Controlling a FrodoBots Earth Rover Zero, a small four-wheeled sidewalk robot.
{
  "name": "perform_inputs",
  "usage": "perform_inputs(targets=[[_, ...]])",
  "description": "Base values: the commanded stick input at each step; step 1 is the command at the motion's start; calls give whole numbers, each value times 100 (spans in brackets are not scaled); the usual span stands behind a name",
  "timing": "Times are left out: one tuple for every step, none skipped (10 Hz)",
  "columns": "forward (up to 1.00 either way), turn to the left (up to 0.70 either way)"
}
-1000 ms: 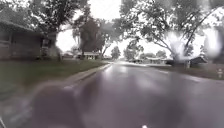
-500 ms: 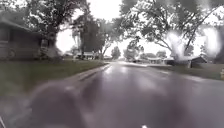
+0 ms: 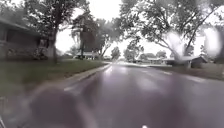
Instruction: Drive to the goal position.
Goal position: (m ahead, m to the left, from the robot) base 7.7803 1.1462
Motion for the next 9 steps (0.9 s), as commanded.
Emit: perform_inputs(targets=[[50, 0], [50, 0], [50, -14], [50, -50], [50, -18], [50, 0], [50, 0], [50, 0], [50, 0]])
